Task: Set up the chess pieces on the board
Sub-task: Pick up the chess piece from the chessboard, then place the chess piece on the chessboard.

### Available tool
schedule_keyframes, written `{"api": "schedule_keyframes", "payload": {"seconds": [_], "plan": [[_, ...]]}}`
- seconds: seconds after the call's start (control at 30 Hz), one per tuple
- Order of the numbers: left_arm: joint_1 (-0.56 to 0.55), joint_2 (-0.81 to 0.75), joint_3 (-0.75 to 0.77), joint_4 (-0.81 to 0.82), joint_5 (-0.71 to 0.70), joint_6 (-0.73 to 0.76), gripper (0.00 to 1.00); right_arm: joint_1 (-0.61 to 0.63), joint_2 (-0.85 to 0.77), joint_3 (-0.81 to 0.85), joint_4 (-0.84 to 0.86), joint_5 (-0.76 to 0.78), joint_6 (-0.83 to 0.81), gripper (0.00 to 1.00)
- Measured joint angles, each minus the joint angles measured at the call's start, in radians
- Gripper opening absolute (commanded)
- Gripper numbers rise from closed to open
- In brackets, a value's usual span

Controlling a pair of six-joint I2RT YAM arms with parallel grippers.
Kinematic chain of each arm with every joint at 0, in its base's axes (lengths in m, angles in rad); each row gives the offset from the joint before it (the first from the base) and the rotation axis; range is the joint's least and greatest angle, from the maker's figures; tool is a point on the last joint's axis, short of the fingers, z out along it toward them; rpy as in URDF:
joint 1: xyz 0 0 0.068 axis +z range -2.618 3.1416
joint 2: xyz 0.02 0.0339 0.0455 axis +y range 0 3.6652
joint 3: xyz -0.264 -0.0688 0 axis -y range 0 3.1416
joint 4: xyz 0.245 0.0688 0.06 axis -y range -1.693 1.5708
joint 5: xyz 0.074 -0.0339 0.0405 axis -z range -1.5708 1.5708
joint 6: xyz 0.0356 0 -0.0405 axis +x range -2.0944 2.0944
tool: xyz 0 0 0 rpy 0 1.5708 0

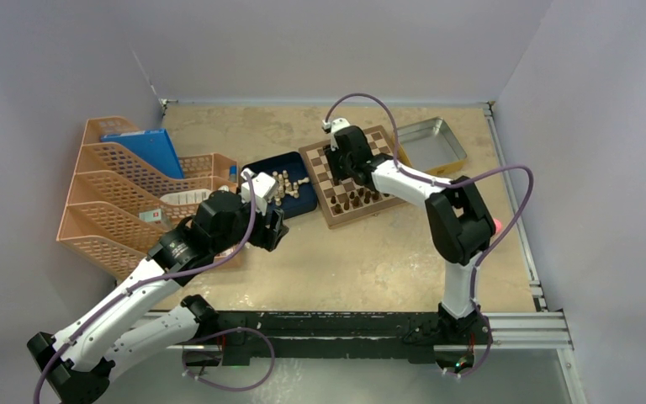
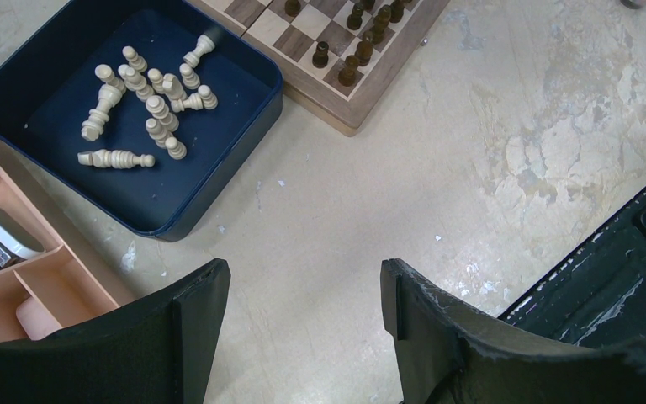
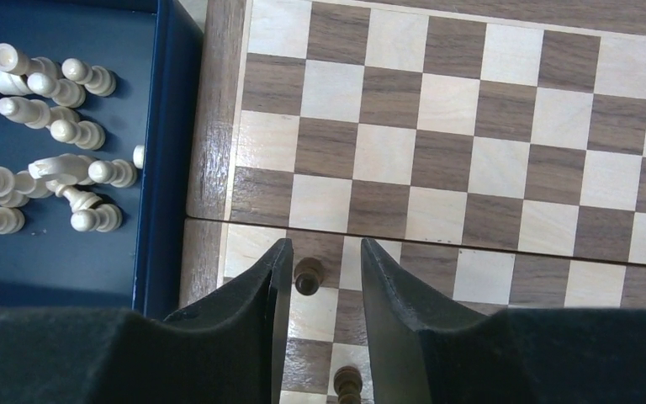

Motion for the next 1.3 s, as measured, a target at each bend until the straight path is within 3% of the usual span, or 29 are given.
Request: {"api": "schedule_keyframes", "payload": {"seconds": [0.3, 0.6, 0.93, 1.3], "plan": [[0.0, 0.0, 0.0, 0.0, 0.0, 0.0, 0.66, 0.013, 0.044, 0.032, -0.05, 0.004, -0.011, 0.33], [0.0, 0.0, 0.0, 0.0, 0.001, 0.0, 0.66, 0.018, 0.071, 0.043, -0.08, 0.021, -0.022, 0.14], [0.0, 0.001, 0.0, 0.0, 0.001, 0.0, 0.66, 0.032, 0.059, 0.043, -0.114, 0.024, -0.023, 0.14], [0.0, -0.002, 0.0, 0.0, 0.001, 0.0, 0.66, 0.052, -0.063, -0.031, -0.149, 0.047, -0.013, 0.14]]}}
